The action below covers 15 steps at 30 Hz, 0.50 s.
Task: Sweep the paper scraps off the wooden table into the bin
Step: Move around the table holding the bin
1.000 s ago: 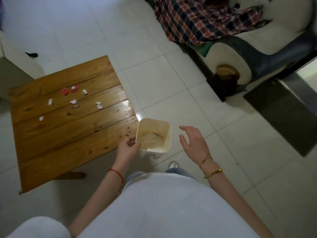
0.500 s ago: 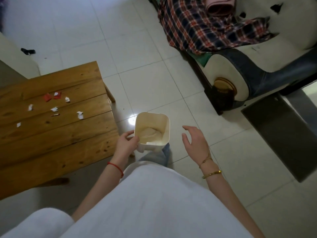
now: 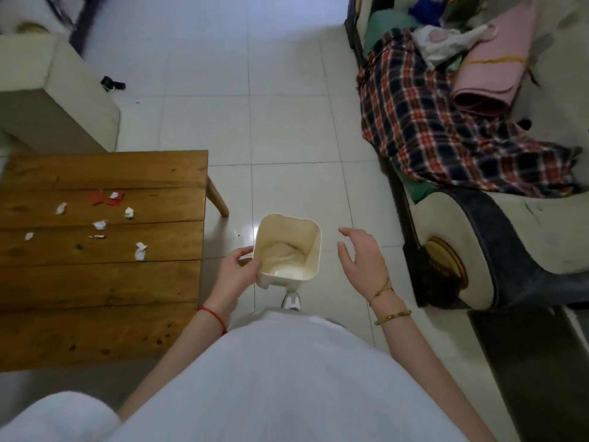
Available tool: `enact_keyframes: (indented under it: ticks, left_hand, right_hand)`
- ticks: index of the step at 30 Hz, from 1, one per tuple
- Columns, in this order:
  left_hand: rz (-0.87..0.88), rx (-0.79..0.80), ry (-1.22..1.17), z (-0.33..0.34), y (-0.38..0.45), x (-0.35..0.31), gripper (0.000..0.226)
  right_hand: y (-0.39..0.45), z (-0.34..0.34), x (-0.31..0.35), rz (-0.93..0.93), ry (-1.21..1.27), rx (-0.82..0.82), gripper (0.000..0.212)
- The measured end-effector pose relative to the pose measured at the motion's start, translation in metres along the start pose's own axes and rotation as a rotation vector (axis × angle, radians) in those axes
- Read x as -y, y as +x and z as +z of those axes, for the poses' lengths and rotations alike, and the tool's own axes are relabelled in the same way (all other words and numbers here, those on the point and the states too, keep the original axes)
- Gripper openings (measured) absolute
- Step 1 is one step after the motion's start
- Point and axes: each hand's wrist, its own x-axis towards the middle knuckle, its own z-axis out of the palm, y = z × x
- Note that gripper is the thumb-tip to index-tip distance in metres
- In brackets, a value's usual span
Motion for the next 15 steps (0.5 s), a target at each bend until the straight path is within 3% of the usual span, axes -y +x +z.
enact_keyframes:
  ticks: [15]
  left_hand:
    - [-0.127, -0.503, -0.339, 0.048, 0.08, -0.073, 0.043]
  right_hand:
    - [0.255, -0.012, -0.006, -0.473, 0.002, 0.368, 0.033]
